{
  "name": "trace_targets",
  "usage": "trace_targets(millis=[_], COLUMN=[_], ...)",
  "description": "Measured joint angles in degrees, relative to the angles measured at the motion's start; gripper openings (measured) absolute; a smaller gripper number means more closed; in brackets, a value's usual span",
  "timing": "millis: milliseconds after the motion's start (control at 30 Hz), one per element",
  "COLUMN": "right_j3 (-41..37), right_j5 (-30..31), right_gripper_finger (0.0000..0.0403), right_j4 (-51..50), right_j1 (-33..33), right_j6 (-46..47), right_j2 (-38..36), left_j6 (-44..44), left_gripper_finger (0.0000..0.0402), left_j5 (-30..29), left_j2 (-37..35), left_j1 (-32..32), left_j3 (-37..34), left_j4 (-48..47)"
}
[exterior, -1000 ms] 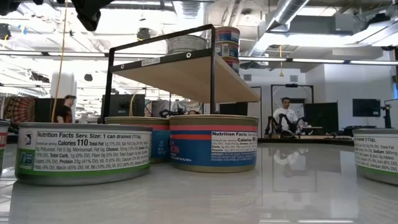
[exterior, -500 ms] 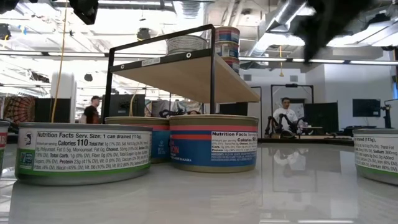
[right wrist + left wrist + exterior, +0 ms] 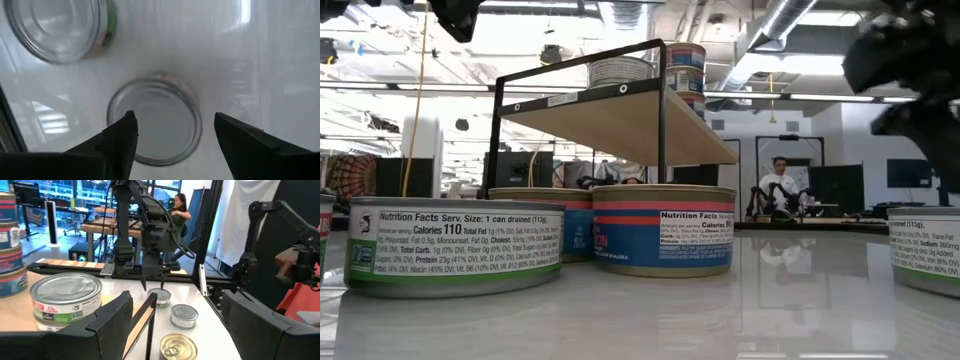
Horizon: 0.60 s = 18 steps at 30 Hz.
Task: Stack canned seafood by type on shelf
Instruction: Stack the green tuna can on top of the stacked green tuna cans on the shelf
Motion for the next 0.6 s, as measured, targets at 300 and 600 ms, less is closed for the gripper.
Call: trace_targets(millis=[300,600], right_j3=[-4.89,-8.17], right_j5=[0.84,-1.56], right_gripper_finger=[0.0196,0.0063], right_j4=[2.17,7.62], right_j1=[-1.48,-1.71], right_j6=[-0.85,-0.26], right_j2=[0.01,-0.22], left_j6=[-0.02,-0.45], left_gripper_finger=[0.0287,0.0287], left_j5=[-3.71,-3.77], left_j2=[-0.02,-0.02], left_j1=[0.02,0.02], left_j3=[0.00,0.00], left_j4=[-2.41,-2.36])
